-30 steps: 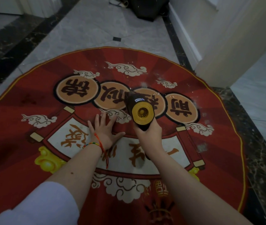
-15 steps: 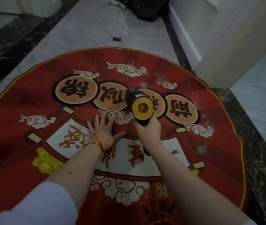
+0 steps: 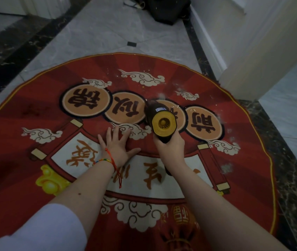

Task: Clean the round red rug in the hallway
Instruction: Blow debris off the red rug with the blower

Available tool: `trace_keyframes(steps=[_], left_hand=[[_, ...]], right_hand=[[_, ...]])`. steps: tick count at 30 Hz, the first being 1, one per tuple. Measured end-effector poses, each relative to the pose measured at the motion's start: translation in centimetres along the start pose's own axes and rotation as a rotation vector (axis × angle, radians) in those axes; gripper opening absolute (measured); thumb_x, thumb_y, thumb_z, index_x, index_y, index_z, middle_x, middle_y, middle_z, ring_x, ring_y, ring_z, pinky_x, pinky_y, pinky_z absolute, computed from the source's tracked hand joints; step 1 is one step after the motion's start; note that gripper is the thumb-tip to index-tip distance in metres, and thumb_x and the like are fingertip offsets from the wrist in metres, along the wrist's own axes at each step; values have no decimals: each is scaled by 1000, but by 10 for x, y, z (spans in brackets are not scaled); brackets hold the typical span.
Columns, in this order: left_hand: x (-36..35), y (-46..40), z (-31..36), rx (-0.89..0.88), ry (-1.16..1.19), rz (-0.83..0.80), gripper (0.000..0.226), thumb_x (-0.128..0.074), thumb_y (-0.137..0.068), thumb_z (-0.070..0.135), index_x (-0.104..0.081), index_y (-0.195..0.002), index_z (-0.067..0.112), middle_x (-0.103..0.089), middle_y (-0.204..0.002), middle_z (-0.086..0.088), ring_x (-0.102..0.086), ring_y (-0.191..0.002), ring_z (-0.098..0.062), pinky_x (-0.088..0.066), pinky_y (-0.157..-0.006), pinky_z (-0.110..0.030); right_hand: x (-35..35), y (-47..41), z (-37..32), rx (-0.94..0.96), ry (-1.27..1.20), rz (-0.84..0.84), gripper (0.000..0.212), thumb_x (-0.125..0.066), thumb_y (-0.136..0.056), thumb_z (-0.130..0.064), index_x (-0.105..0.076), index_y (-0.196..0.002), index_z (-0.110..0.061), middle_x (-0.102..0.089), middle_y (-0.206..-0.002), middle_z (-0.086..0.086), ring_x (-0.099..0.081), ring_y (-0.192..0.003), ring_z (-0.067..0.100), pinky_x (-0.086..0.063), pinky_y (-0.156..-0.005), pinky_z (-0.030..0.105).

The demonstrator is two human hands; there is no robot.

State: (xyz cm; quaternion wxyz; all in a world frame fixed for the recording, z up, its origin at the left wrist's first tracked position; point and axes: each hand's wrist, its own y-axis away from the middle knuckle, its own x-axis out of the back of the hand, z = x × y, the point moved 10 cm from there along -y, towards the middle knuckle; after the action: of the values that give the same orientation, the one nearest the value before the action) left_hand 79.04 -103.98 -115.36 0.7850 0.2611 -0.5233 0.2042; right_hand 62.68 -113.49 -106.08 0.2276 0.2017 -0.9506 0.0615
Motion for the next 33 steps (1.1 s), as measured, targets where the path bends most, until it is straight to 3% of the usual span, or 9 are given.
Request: trace_keyframes(steps=[7, 17, 22, 27, 33], left_hand=[[-1, 1, 0, -3, 13, -11, 80, -37, -81, 76, -8, -148, 45, 8, -160, -1, 12, -145, -29, 10, -113, -59], [0, 0, 0, 11, -6, 3, 81, -41, -80, 76, -8, -148, 46, 6, -160, -1, 11, -145, -29, 8, -113, -59], [-2, 1, -1, 9, -6, -39, 81, -37, -81, 77, -3, -148, 47, 10, -160, 1, 13, -145, -29, 10, -113, -58], [0, 0, 0, 3, -1, -41, 81, -39, -81, 76, -4, -148, 47, 11, -160, 1, 13, -145, -29, 9, -113, -58], [-1, 1, -2, -3, 8, -36, 81, -40, -81, 75, -4, -148, 47, 11, -160, 1, 14, -145, -29, 9, -113, -58]], right_hand=[[-2, -7, 2, 0, 25, -26, 47, -72, -80, -23, -55, -123, -20, -64, -110, -4, -58, -100, 10, -42, -76, 19], [-6, 28, 3, 75, 66, -141, 49, -74, -78, -18, -54, -123, -19, -60, -100, -11, -58, -98, 6, -42, -71, 7], [-21, 5, -12, 74, 54, -106, 43, -72, -79, -21, -54, -118, -23, -64, -103, -9, -59, -96, 8, -48, -74, 23], [-12, 21, -5, 57, 23, -115, 43, -72, -80, -18, -53, -117, -27, -59, -98, -15, -55, -93, 1, -42, -71, 8], [-13, 19, -4, 64, 14, -106, 43, -71, -80, -17, -55, -120, -22, -61, -100, -12, -57, -94, 5, -43, -73, 10]])
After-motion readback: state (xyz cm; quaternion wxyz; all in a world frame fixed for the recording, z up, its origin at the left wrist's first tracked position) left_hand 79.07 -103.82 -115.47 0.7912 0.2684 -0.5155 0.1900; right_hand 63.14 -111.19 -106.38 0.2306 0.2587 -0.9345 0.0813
